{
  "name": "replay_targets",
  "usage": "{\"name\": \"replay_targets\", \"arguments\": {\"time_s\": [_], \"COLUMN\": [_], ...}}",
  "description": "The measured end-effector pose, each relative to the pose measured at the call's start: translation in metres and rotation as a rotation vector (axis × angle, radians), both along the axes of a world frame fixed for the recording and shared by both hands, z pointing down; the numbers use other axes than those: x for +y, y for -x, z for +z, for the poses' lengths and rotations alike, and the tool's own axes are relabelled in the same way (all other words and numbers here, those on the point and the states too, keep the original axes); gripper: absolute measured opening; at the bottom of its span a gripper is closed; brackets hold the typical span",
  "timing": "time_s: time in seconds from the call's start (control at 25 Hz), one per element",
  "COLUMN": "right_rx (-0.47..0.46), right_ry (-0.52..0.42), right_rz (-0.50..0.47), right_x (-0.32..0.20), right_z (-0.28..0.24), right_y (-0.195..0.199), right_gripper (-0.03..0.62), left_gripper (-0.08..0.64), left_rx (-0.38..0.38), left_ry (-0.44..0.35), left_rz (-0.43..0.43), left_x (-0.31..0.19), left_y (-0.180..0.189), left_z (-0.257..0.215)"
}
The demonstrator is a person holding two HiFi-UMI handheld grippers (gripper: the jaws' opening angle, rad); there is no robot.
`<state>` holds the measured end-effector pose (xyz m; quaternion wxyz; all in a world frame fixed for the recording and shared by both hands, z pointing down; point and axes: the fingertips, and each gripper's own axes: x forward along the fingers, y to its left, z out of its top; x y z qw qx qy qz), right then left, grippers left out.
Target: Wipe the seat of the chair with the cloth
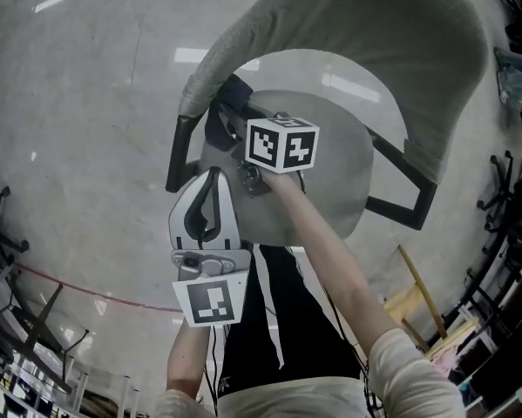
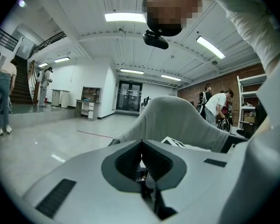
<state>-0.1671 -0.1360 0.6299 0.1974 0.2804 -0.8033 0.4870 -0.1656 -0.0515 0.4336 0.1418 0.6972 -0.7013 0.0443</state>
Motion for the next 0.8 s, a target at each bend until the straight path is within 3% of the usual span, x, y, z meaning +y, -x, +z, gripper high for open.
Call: {"name": "replay_targets", "arguments": {"time_s": [0.4, 0.8], "right_rx": [0.117, 0.178], "right_ry": [0.071, 0.063], "right_rz": [-0.037, -0.04], "right_x": [-0.004, -0.009], "right_z": [0.023, 0.027], "right_y": [-0.011, -0.037], "right_gripper": [0.049, 0.049], "left_gripper": [0.015, 0.015], "left_rx": [0.0, 0.017], "left_ry": [0.039, 0.04], "left_rz": [0.012, -0.006], "left_x": [0.004, -0.005], "left_y": [-0.009, -0.012], "left_z": [0.013, 0.014]}}
